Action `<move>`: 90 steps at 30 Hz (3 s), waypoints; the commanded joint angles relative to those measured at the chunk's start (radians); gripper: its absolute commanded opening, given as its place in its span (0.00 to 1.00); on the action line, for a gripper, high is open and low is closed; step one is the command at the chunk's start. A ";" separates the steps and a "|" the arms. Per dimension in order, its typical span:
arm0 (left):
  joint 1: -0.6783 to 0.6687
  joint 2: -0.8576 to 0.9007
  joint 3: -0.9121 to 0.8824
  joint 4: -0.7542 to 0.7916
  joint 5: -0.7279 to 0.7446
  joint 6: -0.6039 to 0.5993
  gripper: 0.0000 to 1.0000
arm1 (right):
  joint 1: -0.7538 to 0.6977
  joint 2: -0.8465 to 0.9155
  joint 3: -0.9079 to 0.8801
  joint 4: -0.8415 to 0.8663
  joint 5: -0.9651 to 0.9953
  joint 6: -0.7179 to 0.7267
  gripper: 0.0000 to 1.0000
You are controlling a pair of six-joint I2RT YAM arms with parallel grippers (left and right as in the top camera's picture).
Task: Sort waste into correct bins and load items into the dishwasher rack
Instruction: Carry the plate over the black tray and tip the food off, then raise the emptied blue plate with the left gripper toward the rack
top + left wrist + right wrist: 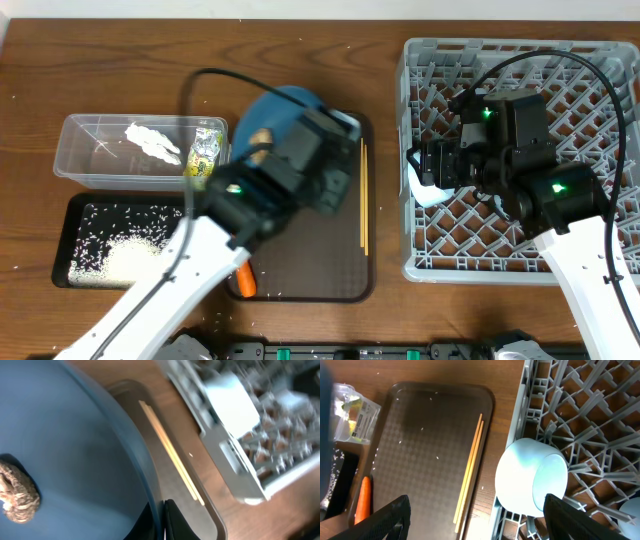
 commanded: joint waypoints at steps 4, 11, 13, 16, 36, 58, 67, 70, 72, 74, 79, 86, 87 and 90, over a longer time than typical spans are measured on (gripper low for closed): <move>0.285 -0.120 0.014 -0.016 0.146 -0.192 0.06 | 0.020 0.005 0.012 0.000 0.005 0.004 0.78; 0.745 -0.167 0.009 -0.084 0.391 -0.167 0.06 | 0.020 0.005 0.012 0.000 0.005 0.004 0.78; 0.888 -0.155 -0.005 -0.090 0.513 -0.130 0.06 | 0.020 0.005 0.012 0.000 0.005 0.004 0.78; 1.081 -0.132 -0.044 -0.089 0.667 -0.093 0.06 | 0.019 0.005 0.012 0.000 0.005 0.004 0.77; 1.651 -0.104 -0.349 0.256 1.423 0.192 0.06 | 0.019 0.005 0.012 -0.001 0.005 0.004 0.79; 1.687 -0.182 -0.364 0.204 1.476 0.229 0.06 | 0.018 0.004 0.013 0.011 0.039 0.005 0.82; 1.171 -0.180 -0.364 0.744 1.373 -0.128 0.06 | -0.146 -0.069 0.058 0.037 0.038 0.120 0.83; 0.983 -0.163 -0.364 1.054 1.265 -0.298 0.06 | -0.230 -0.117 0.060 0.031 0.038 0.167 0.83; 0.856 -0.129 -0.364 1.264 1.189 -0.400 0.06 | -0.277 -0.145 0.060 0.017 0.037 0.187 0.84; 0.755 -0.084 -0.364 1.422 1.120 -0.464 0.06 | -0.313 -0.169 0.060 -0.005 0.037 0.188 0.84; 0.547 0.089 -0.364 1.721 0.942 -0.583 0.06 | -0.375 -0.200 0.060 -0.047 0.038 0.188 0.84; 0.344 0.401 -0.347 2.195 0.618 -0.859 0.06 | -0.438 -0.200 0.060 -0.066 0.038 0.207 0.84; 0.328 0.439 -0.333 2.234 0.601 -0.891 0.06 | -0.443 -0.200 0.060 -0.069 0.038 0.208 0.84; 0.284 0.536 -0.267 2.285 0.597 -0.966 0.06 | -0.456 -0.200 0.060 -0.076 0.038 0.208 0.84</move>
